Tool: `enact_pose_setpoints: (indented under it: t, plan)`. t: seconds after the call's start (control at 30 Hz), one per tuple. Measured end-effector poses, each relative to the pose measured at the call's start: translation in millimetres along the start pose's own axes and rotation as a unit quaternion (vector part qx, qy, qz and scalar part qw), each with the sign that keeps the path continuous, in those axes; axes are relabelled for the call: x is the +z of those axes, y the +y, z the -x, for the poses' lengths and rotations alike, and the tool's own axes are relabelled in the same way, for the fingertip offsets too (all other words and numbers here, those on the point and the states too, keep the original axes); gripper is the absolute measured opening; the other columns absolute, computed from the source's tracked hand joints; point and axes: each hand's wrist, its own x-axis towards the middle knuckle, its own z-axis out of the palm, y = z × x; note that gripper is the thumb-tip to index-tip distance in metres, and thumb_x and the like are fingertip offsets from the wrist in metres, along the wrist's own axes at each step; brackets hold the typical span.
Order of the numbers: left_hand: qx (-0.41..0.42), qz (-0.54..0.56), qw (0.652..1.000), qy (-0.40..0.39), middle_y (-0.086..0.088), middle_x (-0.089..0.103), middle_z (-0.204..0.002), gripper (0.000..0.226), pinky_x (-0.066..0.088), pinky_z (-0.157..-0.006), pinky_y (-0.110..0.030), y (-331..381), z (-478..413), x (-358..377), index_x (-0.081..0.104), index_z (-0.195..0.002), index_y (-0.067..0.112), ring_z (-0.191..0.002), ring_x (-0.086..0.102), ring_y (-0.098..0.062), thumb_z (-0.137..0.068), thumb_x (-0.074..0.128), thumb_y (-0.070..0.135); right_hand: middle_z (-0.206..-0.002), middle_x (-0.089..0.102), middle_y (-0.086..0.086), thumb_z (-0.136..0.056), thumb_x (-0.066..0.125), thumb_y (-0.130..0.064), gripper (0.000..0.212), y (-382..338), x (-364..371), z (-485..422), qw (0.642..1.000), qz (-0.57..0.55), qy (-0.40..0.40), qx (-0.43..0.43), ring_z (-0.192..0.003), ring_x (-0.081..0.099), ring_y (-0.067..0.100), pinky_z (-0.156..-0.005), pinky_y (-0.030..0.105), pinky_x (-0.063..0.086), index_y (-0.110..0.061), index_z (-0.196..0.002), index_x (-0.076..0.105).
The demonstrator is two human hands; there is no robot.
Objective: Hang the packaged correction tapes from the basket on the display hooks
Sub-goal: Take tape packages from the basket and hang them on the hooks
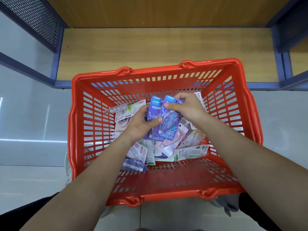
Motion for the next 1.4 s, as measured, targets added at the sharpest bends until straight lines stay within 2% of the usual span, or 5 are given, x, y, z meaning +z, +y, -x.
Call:
enact_pose_setpoints:
  t: [0.37, 0.6, 0.9, 1.07, 1.4]
  plan:
    - [0.006, 0.016, 0.999, 0.027, -0.009, 0.076, -0.112, 0.059, 0.061, -0.082, -0.039, 22, 0, -2, 0.057, -0.129, 0.007, -0.098, 0.075, -0.024, -0.079, 0.087, 0.015, -0.099, 0.066, 0.008, -0.089, 0.078, -0.028, 0.036, -18, 10, 25, 0.986, -0.129, 0.099, 0.043, -0.073, 0.068, 0.014, -0.051, 0.024, 0.055, -0.011, -0.111, 0.054]
    - [0.059, 0.071, 0.994, 0.054, -0.008, 0.075, -0.106, 0.035, 0.061, -0.072, -0.028, 68, 33, 3, 0.059, -0.112, 0.014, -0.085, 0.076, -0.014, -0.084, 0.079, 0.004, -0.109, 0.076, 0.012, -0.092, 0.074, -0.013, 0.031, -42, 8, 68, 0.993, -0.118, -0.028, -0.005, -0.087, 0.076, 0.019, -0.063, 0.029, 0.059, -0.009, -0.120, 0.063]
    - [0.136, 0.082, 0.987, 0.012, -0.020, 0.071, -0.124, 0.060, 0.054, -0.099, -0.056, 148, 105, 14, 0.055, -0.134, 0.001, -0.116, 0.066, -0.042, -0.080, 0.078, 0.014, -0.100, 0.076, 0.012, -0.091, 0.069, 0.001, 0.023, -122, -13, 125, 0.977, -0.186, -0.004, -0.102, -0.085, 0.075, 0.025, -0.070, 0.040, 0.064, -0.009, -0.111, 0.064]
    - [0.213, 0.012, 0.976, 0.037, -0.010, 0.076, -0.100, 0.036, 0.058, -0.078, -0.034, 200, 143, 28, 0.052, -0.128, -0.004, -0.086, 0.072, -0.019, -0.094, 0.066, 0.000, -0.101, 0.078, 0.012, -0.091, 0.069, 0.001, 0.025, -166, -43, 166, 0.968, -0.192, 0.013, -0.159, -0.081, 0.075, 0.023, -0.064, 0.038, 0.063, -0.012, -0.111, 0.062]
    - [0.331, -0.032, 0.942, 0.051, -0.003, 0.075, -0.116, 0.043, 0.062, -0.071, -0.027, 329, 204, 88, 0.057, -0.129, 0.013, -0.097, 0.075, -0.016, -0.090, 0.076, 0.009, -0.113, 0.077, 0.004, -0.095, 0.070, -0.010, 0.041, -265, -130, 238, 0.932, -0.151, 0.106, -0.313, -0.104, 0.074, 0.025, -0.088, 0.045, 0.059, -0.016, -0.133, 0.058]
